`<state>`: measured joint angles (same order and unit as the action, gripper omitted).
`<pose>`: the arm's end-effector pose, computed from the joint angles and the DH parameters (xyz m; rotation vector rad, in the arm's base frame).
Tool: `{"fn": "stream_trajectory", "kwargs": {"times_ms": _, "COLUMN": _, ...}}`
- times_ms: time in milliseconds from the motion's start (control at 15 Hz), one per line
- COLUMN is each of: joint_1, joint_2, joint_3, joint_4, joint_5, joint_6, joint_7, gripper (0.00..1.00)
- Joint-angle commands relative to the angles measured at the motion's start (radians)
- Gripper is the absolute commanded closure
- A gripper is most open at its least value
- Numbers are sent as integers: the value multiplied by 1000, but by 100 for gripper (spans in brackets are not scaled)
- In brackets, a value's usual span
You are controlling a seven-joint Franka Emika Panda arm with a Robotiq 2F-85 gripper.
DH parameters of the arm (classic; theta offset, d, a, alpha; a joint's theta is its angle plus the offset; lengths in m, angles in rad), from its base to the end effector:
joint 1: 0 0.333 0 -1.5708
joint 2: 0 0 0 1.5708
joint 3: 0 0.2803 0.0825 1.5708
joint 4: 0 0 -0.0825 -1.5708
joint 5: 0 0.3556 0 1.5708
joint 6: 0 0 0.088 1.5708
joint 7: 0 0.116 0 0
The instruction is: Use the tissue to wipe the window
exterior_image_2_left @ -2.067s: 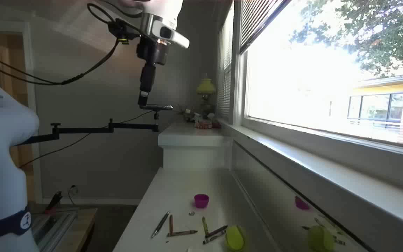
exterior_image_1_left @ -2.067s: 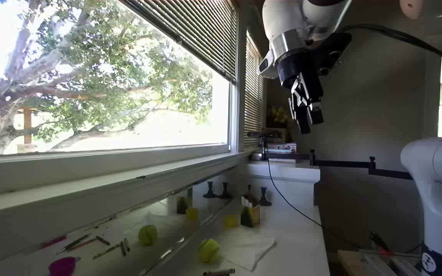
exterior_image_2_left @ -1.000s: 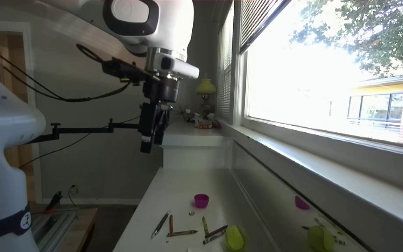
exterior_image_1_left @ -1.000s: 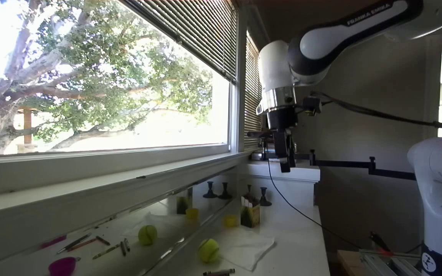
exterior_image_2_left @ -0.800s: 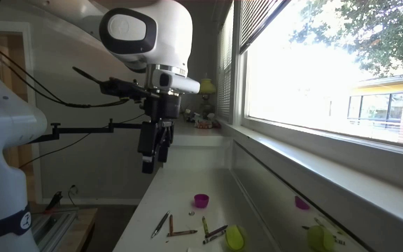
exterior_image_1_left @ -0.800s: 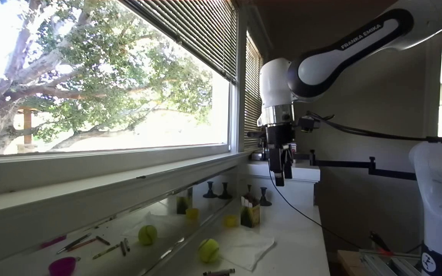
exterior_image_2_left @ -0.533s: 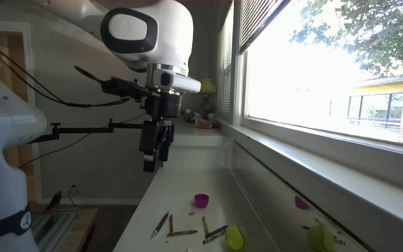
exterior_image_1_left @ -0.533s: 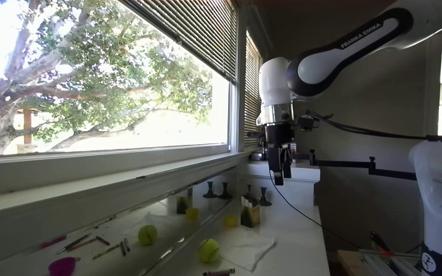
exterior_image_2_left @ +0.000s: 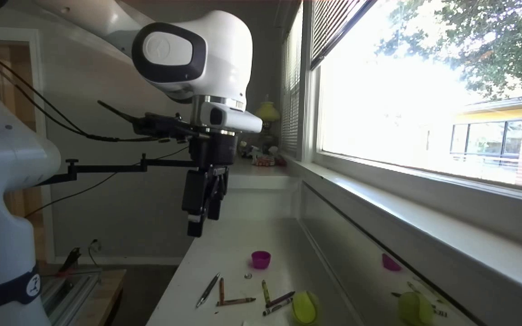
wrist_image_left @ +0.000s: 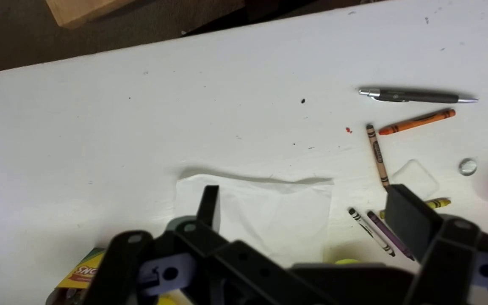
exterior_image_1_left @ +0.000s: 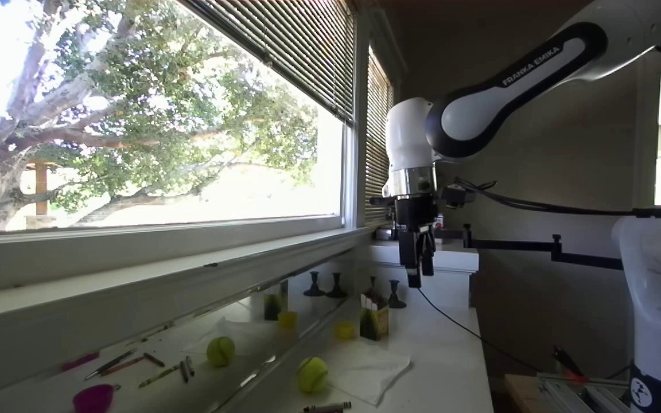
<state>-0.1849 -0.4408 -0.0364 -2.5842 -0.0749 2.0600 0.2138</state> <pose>0.3667 -0.0865 0.3754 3.0305 -0.6033 -0.1290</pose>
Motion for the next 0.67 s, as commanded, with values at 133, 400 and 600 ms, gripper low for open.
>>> {"fn": "stream_trajectory", "kwargs": {"times_ms": 133, "joint_1": -26, "joint_2": 102, "joint_3": -19, "joint_4": -64, "joint_5": -62, "joint_6": 260, "joint_7": 17, "gripper": 0}}
{"fn": "stream_trajectory", "kwargs": {"times_ms": 400, "joint_1": -31, "joint_2": 201, "joint_3": -53, "joint_4": -92, "joint_5": -41, "joint_6": 446, "joint_7": -14, "gripper": 0}}
{"fn": "stream_trajectory", "kwargs": {"times_ms": 600, "joint_1": -32, "joint_2": 279, "joint_3": -88, "joint_4": -100, "joint_5": -16, "joint_6": 572, "joint_7": -31, "gripper": 0}}
